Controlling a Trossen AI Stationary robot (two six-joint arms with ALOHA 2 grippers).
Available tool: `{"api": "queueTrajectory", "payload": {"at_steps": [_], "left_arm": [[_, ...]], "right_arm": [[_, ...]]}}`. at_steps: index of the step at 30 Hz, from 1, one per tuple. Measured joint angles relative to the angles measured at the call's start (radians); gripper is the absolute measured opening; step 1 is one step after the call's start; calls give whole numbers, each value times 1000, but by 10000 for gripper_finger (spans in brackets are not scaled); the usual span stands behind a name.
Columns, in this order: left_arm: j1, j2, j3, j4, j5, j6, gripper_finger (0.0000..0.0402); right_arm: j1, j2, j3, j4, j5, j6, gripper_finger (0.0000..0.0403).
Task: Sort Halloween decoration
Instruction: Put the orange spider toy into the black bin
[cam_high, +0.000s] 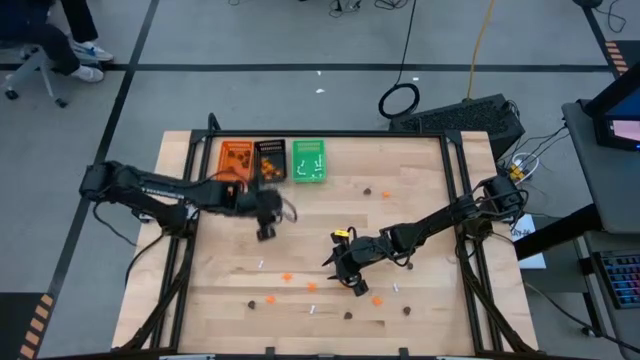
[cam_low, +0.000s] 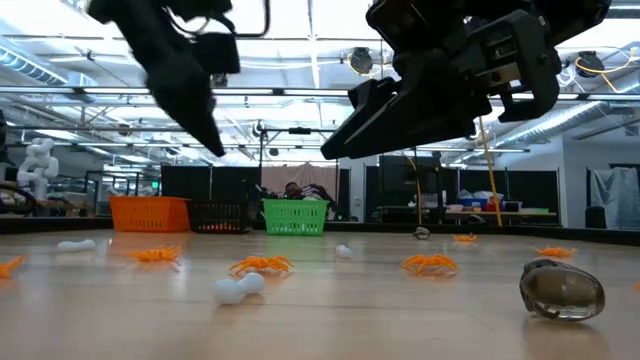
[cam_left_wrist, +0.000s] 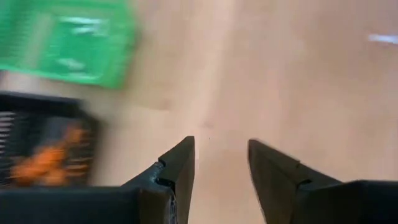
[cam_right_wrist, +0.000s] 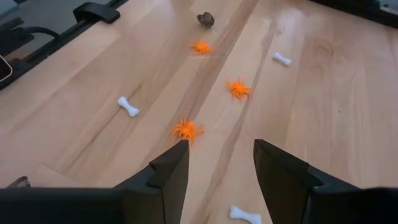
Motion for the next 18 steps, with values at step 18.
{"api": "queueTrajectory", "payload": {"at_steps": [18], "left_arm": [[-542,306,0,382,-59,-145,148]], "right_arm": [[0,0,0,42,-1,38,165]]}}
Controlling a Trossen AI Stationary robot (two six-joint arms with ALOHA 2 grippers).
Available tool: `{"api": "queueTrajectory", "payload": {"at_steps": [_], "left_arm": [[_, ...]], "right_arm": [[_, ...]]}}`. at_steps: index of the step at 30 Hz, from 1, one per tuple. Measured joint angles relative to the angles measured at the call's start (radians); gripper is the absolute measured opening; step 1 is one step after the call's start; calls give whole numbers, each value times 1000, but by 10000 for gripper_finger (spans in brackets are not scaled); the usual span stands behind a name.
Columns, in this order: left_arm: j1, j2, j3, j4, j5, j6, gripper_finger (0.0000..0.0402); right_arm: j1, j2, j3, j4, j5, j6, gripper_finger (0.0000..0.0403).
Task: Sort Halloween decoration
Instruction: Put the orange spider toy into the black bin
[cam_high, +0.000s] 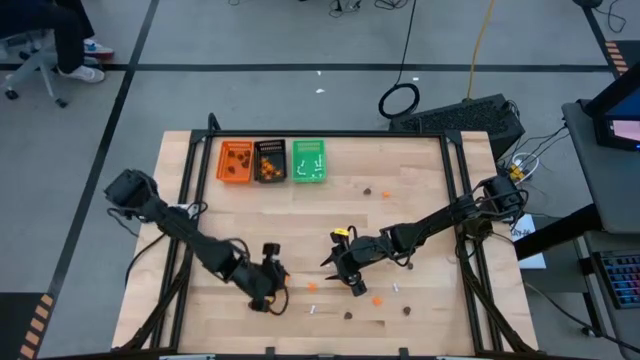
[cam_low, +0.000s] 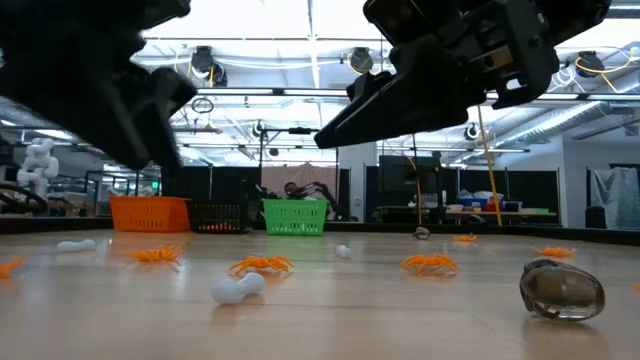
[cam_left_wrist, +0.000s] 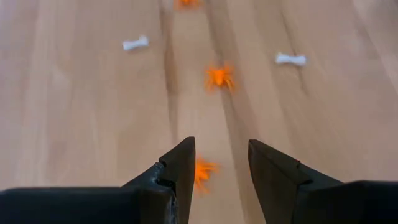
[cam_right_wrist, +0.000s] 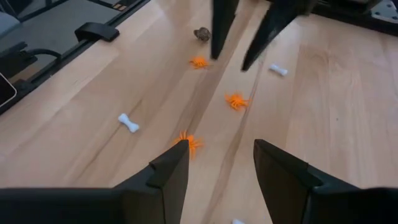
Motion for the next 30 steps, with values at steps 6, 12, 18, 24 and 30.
{"api": "queueTrajectory", "payload": {"at_steps": [6,12,18,24,30], "left_arm": [[-47,81,0,17,-130,-101,166],[-68,120,0,18,-132,-108,222],[-66,121,0,12,-102,-134,241],[-63,130,0,14,-97,-136,241],[-34,172,2,24,-50,-187,241]], "right_arm": [[0,0,0,0,0,22,165],[0,0,0,0,3,26,165],[0,0,0,0,4,39,165],[0,0,0,0,5,38,165],[0,0,0,0,5,34,165]]}}
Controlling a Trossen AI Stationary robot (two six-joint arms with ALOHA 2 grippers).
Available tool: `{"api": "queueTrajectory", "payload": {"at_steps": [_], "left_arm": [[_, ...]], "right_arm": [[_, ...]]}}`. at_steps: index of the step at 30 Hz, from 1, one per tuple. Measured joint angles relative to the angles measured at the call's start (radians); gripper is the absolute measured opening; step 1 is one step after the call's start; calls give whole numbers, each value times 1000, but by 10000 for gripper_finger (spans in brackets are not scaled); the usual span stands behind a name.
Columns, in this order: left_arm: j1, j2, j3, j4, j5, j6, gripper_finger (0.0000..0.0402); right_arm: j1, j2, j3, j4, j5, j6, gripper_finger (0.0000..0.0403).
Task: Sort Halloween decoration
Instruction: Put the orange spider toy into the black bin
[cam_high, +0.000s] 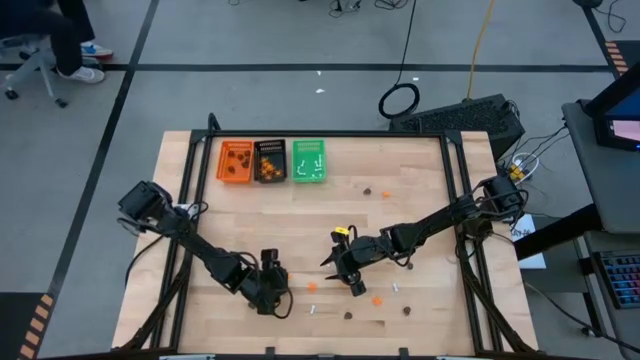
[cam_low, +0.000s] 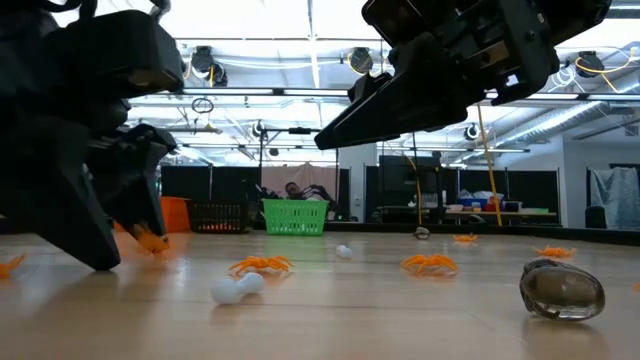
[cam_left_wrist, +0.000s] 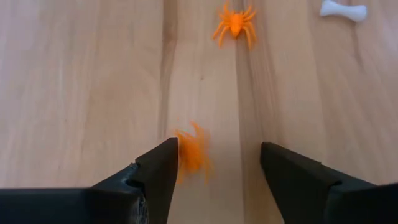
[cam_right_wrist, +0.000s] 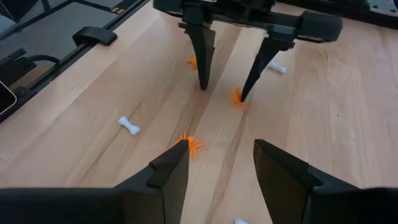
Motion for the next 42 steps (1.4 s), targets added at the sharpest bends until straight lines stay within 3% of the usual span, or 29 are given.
{"api": "queueTrajectory", "payload": {"at_steps": [5,13,15,20,29,36,42], "left_arm": [[17,1,1,-5,19,0,202],[37,2,1,-45,4,3,36],[38,0,0,-49,-3,8,11],[41,-39,-6,-78,-39,3,13],[41,-298,-5,-106,-184,101,4],[43,-470,-4,-101,-237,319,4],[43,-525,-4,-102,-297,602,4]], "right_arm": [[0,0,0,0,0,-3,165],[0,0,0,0,0,-10,165],[0,0,0,0,0,-10,165],[0,0,0,0,0,-10,165],[0,0,0,12,0,-14,165],[0,0,0,51,0,-26,165],[0,0,0,45,0,-52,165]]}}
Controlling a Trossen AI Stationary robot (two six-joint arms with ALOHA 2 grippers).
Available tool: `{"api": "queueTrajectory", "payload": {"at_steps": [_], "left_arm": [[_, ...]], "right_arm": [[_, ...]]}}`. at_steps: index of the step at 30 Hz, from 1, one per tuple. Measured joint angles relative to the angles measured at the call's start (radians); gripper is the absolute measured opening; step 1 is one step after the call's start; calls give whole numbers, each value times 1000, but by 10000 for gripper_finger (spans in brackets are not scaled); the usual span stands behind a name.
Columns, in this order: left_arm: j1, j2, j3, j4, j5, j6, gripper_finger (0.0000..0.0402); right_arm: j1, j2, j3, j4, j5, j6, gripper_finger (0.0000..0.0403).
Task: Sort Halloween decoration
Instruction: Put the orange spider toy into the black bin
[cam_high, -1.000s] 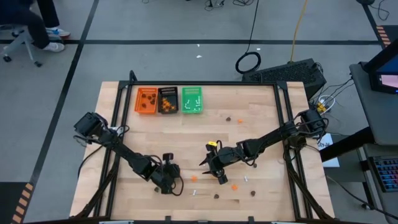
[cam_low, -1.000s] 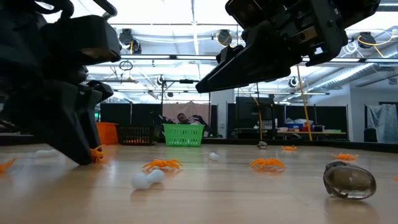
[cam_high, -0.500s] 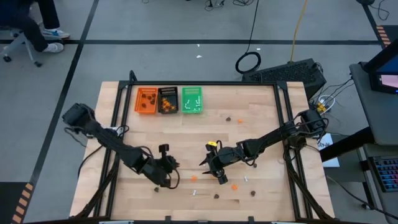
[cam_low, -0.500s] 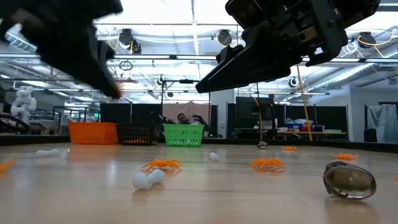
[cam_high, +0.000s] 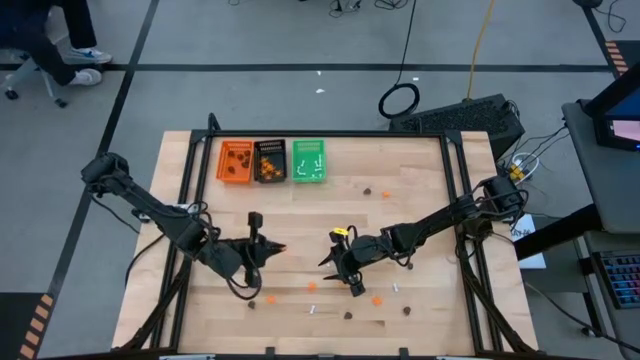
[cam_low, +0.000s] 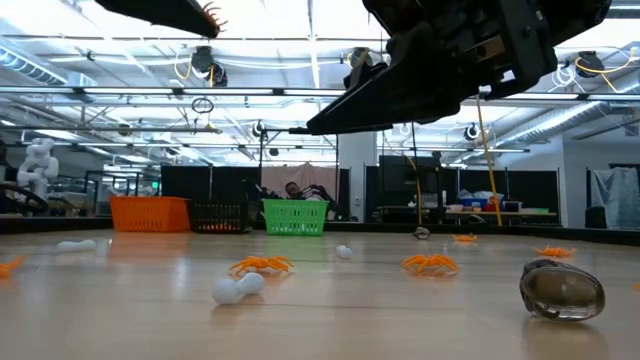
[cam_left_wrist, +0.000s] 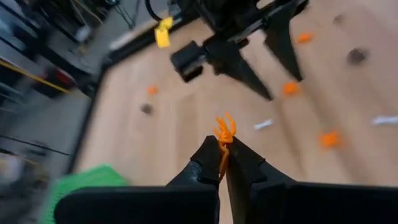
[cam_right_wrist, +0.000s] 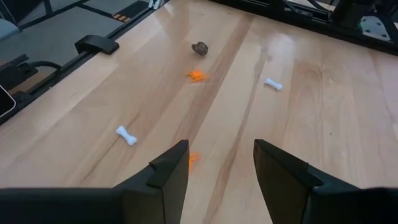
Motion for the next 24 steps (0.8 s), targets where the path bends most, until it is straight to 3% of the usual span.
{"api": "queueTrajectory", "payload": {"at_steps": [5,15,24], "left_arm": [[12,3,0,1,-90,199,4],[21,3,0,21,-96,627,4],[24,3,0,24,-107,686,4]], "right_arm": [[0,0,0,-7,0,0,165],[-5,0,0,-3,0,-18,165],[-5,0,0,0,0,-20,165]]}}
